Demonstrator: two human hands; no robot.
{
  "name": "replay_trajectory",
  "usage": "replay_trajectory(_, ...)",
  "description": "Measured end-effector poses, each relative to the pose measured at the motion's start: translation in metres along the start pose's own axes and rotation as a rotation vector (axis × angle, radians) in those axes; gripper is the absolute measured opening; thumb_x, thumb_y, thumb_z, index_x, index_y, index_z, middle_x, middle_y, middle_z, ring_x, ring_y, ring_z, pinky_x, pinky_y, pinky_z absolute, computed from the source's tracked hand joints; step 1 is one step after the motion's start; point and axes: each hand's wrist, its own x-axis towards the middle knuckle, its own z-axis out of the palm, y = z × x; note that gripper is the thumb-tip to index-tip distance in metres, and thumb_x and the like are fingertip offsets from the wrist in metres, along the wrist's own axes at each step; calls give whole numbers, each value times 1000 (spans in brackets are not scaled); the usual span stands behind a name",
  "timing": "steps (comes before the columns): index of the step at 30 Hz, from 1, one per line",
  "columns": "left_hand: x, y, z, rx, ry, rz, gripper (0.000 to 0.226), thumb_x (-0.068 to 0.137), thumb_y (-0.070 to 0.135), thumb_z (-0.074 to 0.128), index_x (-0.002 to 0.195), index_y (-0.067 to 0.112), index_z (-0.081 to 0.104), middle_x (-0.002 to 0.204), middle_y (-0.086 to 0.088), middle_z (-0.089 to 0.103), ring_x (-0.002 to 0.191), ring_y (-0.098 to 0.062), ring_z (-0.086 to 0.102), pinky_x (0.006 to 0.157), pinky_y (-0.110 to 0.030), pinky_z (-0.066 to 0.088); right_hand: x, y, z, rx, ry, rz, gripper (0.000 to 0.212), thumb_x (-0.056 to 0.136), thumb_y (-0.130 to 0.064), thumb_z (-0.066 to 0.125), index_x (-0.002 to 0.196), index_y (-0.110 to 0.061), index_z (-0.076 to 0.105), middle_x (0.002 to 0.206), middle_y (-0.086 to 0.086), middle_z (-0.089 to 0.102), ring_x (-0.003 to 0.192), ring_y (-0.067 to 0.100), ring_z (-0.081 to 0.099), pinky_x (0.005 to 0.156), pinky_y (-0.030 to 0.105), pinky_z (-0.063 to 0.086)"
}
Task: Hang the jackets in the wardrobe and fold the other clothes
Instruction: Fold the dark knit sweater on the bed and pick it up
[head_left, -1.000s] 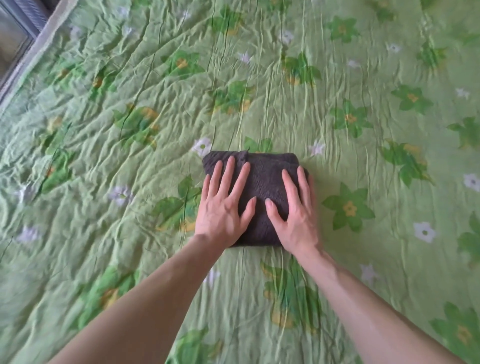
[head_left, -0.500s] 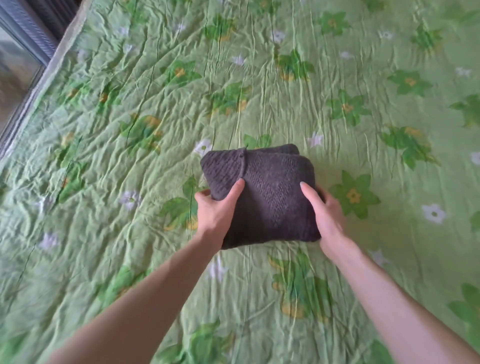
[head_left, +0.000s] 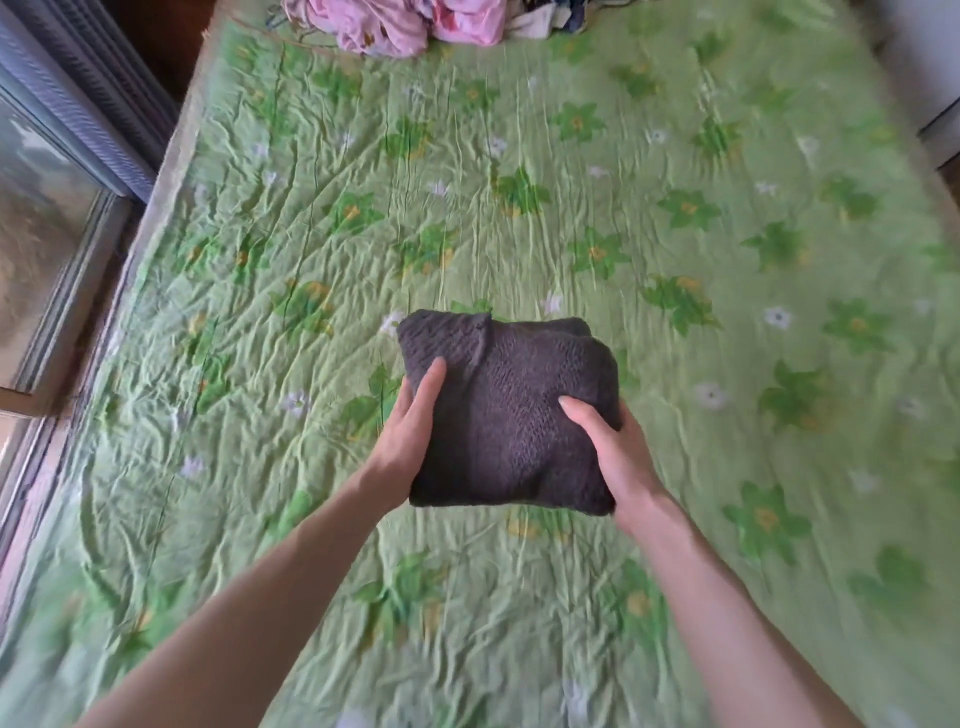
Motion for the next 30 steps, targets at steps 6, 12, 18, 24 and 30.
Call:
replay_trajectory(6, -125, 75, 58, 76, 15, 117, 95, 74, 85, 68, 151, 35, 47, 141, 4, 63, 118, -19, 68, 102, -45, 57, -120, -77, -52, 92, 79, -29, 44, 85, -35, 83, 125, -20, 70, 115, 6, 78, 105, 28, 75, 92, 53, 61)
replay_trajectory(12, -244, 99, 156, 187, -76, 245, 48, 96, 62, 61, 121, 22, 65, 110, 6, 72, 99, -11, 70, 73, -23, 51, -228, -122, -141, 232, 220, -81, 70, 74, -59, 80, 133, -25, 66, 122, 0, 76, 107, 23, 75, 91, 48, 61)
replay_trajectory(18, -334, 96, 264, 276, -353, 359, 37, 95, 60, 66, 124, 38, 65, 117, 12, 74, 99, -5, 73, 85, -27, 58, -326, -134, -256, 378, 362, -109, 66, 80, -67, 75, 137, -37, 64, 130, -3, 72, 113, 29, 72, 96, 57, 58)
replay_trajectory(24, -416, 60, 367, 210, -525, 305, 31, 96, 45, 70, 125, 36, 68, 115, 8, 78, 99, -11, 76, 82, -32, 60, -417, -129, -374, 392, 446, -132, 94, 61, -86, 77, 143, -47, 54, 142, -7, 63, 121, 27, 66, 102, 55, 55)
replay_trajectory(30, -488, -4, 474, 157, -575, 254, 31, 94, 45, 72, 122, 32, 68, 111, 1, 79, 99, -21, 77, 89, -45, 62, -500, -115, -480, 322, 509, -212, 86, 69, -73, 72, 147, -49, 43, 130, -16, 59, 101, 9, 63, 58, 21, 59)
